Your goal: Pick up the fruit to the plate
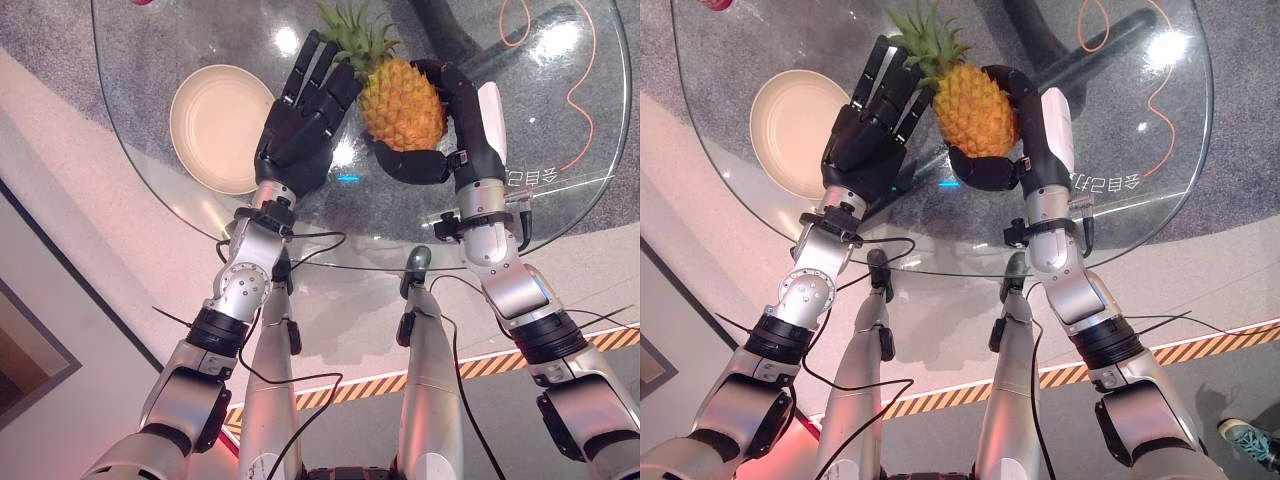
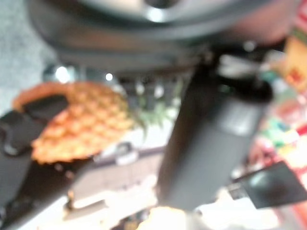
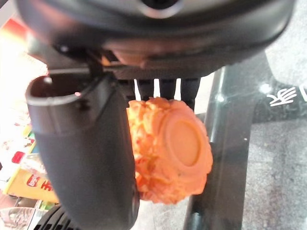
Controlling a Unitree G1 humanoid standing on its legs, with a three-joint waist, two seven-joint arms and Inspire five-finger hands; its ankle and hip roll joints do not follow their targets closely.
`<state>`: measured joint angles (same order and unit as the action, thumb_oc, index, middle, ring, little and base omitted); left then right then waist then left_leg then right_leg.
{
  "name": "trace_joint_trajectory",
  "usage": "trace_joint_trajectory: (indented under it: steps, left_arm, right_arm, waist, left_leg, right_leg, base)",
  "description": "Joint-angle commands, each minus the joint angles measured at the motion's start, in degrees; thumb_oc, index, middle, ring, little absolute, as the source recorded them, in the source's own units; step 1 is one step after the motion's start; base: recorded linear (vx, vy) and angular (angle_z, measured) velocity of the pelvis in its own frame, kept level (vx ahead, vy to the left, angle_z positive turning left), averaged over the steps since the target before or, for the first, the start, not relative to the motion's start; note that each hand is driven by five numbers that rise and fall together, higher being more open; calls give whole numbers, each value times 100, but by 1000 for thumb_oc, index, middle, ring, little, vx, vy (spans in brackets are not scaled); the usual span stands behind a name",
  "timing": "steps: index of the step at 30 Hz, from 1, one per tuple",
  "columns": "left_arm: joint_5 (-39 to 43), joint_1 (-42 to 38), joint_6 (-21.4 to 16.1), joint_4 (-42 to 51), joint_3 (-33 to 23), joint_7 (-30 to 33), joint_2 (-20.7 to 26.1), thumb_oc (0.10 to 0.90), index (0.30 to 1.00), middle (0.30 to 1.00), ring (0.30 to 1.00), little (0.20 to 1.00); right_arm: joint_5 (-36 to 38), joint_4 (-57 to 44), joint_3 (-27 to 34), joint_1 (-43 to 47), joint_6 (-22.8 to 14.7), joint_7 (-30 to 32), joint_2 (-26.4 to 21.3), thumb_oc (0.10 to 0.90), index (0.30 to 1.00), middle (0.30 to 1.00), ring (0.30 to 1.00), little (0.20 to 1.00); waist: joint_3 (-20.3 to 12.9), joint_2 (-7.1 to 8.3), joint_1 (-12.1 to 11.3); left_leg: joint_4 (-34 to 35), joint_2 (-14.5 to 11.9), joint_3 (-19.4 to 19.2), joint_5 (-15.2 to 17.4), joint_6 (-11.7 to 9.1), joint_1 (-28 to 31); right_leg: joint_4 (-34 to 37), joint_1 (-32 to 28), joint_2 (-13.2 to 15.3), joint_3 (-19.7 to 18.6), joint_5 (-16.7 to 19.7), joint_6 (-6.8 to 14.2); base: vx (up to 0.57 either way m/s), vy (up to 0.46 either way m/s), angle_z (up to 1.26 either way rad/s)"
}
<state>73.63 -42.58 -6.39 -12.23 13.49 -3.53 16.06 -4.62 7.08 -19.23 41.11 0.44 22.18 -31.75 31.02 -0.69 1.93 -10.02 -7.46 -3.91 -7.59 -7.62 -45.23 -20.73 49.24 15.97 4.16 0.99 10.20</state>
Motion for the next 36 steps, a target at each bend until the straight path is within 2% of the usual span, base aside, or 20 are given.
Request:
trace_joint_trajectory:
  steps: [1,16,28,36]
  left_arm:
    - [198,-529,-244,857,93,-166,-95,800,900,900,900,900]
    - [123,-545,-275,975,144,100,-122,800,900,900,900,900]
    - [62,-523,-372,1000,139,137,-147,800,900,900,900,900]
    - [-56,-558,-383,997,35,279,-156,800,900,900,900,900]
  right_arm:
    - [-406,-1220,-231,875,-750,-158,-88,100,300,300,300,200]
    - [-656,-1470,-337,1028,-1002,-261,-173,100,300,300,300,200]
    - [-649,-1491,42,868,-1080,909,-74,100,300,300,300,200]
    - [-670,-1487,324,763,-1158,1322,17,100,300,300,300,200]
  waist:
    - [-122,102,7]
    - [-122,109,-17]
    - [-122,112,22]
    - [-122,110,46]
  left_leg:
    - [-535,203,199,423,178,-127]
    - [-525,221,214,401,174,-146]
    - [-537,206,188,414,184,-151]
    - [-562,206,174,434,203,-162]
  right_leg:
    - [689,-249,-155,314,510,-92]
    - [736,-271,-143,353,528,-76]
    - [720,-262,-169,327,513,-82]
    - [677,-222,-183,305,504,-85]
  base:
    - [0,0,0]
    - [0,0,0]
    - [0,0,0]
    - [0,0,0]
